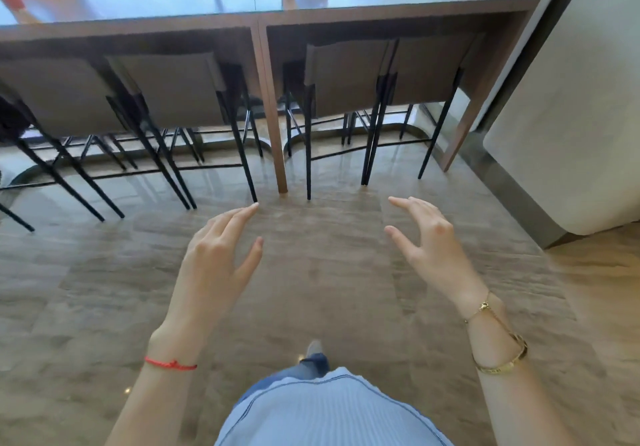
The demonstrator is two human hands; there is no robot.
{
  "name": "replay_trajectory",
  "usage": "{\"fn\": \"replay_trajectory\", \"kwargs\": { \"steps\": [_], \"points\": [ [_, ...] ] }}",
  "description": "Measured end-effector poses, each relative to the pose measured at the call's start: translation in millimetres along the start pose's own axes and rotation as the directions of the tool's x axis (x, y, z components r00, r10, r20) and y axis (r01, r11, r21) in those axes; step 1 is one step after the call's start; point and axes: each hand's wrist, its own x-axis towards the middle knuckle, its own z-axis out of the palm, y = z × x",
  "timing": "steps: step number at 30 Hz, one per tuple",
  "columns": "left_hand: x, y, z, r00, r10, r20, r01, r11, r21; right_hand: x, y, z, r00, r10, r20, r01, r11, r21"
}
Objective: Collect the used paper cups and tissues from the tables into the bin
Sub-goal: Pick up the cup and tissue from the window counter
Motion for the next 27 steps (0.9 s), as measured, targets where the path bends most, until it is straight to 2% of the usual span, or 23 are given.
{"fn": "replay_trajectory", "kwargs": {
  "steps": [8,15,21,27],
  "points": [
    [204,-11,49,0.993,0.094,0.076,-0.095,0.995,0.004,172,53,-5,0.997,0.070,-0.039,-0.070,0.997,-0.009],
    [346,-28,111,0.996,0.073,0.057,-0.073,0.997,-0.001,313,124,5,0.995,0.098,-0.032,-0.098,0.995,-0.003],
    [480,-28,155,0.999,0.016,-0.040,-0.017,1.000,-0.026,471,169,-9,1.000,0.004,0.005,-0.005,1.000,0.016],
    [600,-34,170,0.988,-0.049,-0.149,0.049,0.999,-0.002,629,183,-17,0.990,-0.132,0.042,0.131,0.991,0.011]
  ]
}}
